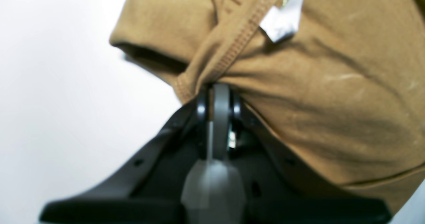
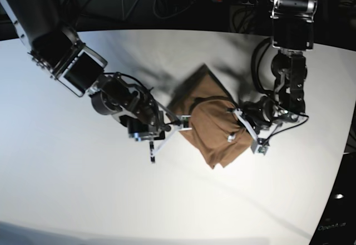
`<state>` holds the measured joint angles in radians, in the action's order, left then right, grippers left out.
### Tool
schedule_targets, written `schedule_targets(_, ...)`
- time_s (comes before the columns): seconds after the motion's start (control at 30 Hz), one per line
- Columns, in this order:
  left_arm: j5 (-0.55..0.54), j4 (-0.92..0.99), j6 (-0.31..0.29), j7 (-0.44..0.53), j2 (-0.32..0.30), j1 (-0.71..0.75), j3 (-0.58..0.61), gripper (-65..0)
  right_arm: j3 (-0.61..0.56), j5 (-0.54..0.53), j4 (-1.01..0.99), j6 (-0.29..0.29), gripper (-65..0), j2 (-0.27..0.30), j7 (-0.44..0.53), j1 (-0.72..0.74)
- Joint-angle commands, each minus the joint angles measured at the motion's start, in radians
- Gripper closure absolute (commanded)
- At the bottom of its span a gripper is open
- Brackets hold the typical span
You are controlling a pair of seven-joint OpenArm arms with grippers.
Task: Fold the T-shirt properly
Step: 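Drag the tan bundle with both grippers toward the table's middle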
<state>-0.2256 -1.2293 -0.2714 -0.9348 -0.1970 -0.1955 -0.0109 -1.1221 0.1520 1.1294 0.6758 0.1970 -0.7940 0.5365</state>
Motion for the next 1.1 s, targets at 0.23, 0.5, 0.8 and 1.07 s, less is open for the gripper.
schedule_targets(0.23, 0.229, 0.035, 0.005, -0.013, 0.077, -0.072, 0.006, -2.2, -0.003, -0.048, 0.004, 0.022, 0.0, -0.067, -0.061, -0.04)
schedule_targets(0.5, 0.251, 0.165, 0.005, 0.07, 0.156, -0.147, 0.007, -2.2, 0.142, -0.048, 0.206, 0.022, 0.0, -0.08, -0.209, -0.117)
schedule_targets(0.8, 0.246, 0.29, 0.011, 0.211, 0.213, -0.163, 0.156, -2.2, 0.311, -0.048, 0.331, 0.022, 0.0, -0.083, -0.301, -0.149)
schedule_targets(1.07, 0.249, 0.277, 0.011, 0.211, 0.221, -0.18, 0.16, -2.2, 0.325, -0.048, 0.331, 0.022, 0.0, -0.046, -0.302, -0.152)
